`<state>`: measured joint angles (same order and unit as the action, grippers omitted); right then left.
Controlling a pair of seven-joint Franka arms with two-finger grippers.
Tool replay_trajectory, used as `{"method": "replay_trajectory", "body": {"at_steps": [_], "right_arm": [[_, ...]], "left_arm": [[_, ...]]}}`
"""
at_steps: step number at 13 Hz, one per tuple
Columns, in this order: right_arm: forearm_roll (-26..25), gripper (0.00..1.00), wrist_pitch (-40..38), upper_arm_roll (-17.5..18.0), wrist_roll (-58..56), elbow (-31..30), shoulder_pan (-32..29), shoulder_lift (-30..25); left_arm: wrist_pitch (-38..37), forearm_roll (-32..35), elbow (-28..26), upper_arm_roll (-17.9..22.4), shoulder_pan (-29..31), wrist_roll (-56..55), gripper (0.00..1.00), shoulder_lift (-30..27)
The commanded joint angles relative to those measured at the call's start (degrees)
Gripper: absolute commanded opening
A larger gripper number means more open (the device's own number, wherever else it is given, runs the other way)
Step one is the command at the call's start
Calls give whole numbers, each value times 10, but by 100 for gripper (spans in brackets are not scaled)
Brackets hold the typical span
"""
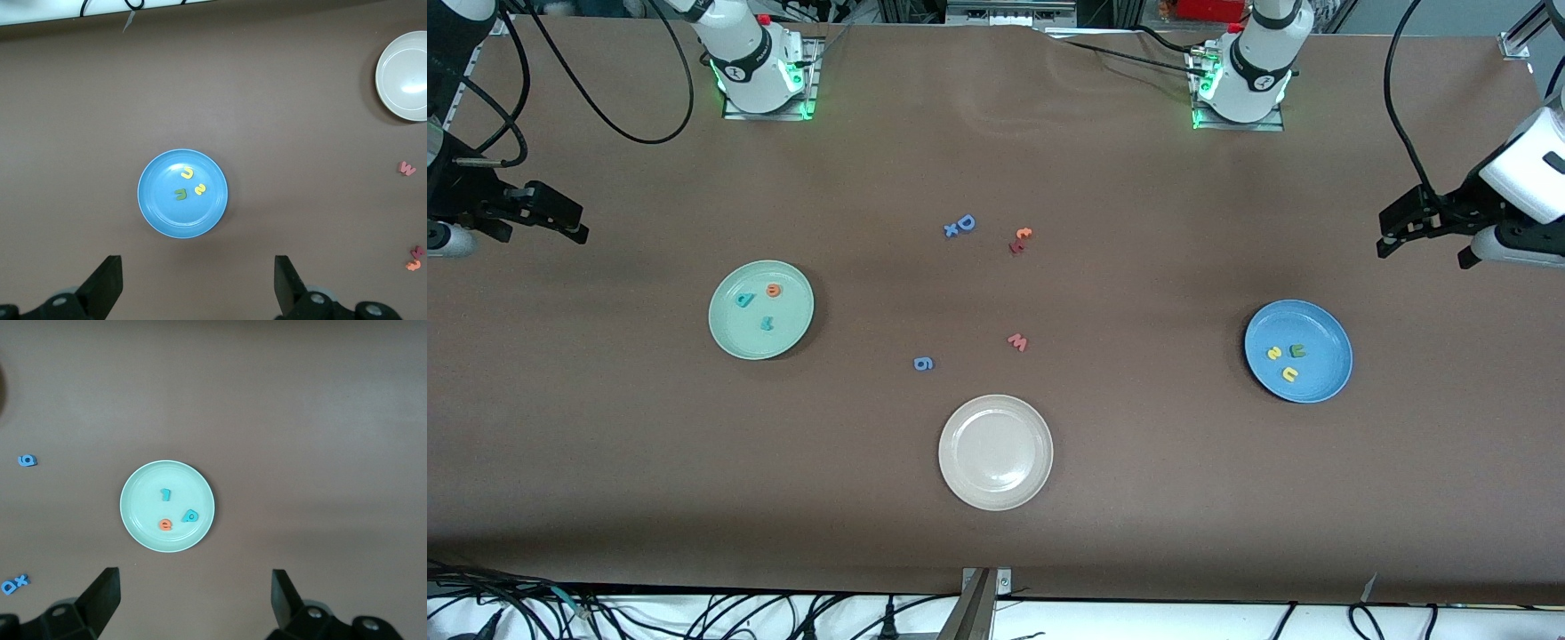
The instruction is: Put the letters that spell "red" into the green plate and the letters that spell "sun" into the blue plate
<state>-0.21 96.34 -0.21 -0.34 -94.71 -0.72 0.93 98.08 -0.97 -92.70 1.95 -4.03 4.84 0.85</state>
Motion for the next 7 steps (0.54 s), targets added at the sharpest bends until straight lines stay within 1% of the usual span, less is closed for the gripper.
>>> {"method": "replay_trajectory", "body": {"at_steps": [1,2,7], "right_arm": [[1,100,1,7,-8,-7,-9,-8],[1,100,1,7,-8,-7,-9,-8],[1,100,1,7,-8,-7,-9,-8]], "left_arm": [[13,-18,-22,0,0,0,100,-17],[11,-18,-15,0,-1,0,100,-11],[11,-18,-13,0,-2,3,100,-10]]}}
